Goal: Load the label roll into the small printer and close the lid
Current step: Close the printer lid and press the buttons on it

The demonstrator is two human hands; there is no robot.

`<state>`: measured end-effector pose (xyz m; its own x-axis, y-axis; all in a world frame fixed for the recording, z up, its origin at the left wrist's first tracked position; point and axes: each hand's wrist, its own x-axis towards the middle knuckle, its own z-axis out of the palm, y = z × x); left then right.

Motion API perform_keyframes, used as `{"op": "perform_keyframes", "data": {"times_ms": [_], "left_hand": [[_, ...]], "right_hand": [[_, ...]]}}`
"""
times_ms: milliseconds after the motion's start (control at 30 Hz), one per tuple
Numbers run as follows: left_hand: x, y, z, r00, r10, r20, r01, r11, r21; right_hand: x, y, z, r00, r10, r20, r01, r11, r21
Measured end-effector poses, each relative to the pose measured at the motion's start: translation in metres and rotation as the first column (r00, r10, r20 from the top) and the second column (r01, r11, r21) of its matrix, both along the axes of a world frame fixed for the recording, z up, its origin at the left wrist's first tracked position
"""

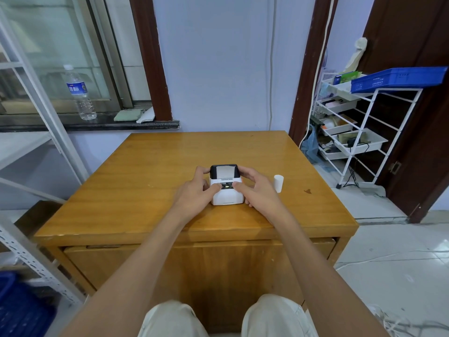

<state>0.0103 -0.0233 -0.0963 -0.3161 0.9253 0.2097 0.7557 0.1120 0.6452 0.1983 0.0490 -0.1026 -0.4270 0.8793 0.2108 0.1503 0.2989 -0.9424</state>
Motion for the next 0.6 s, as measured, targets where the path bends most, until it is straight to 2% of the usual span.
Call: {"op": "perform_keyframes", "data": {"times_ms": [600], "left_hand": [[0.005,-0.007,0.006,1.000,0.003,-0.031,-0.003,1.000,-0.008]], "right_hand": [[0.001,-0.010,0.007,0.997,-0.051,0.058,0.050,0.998,0.022]]}}
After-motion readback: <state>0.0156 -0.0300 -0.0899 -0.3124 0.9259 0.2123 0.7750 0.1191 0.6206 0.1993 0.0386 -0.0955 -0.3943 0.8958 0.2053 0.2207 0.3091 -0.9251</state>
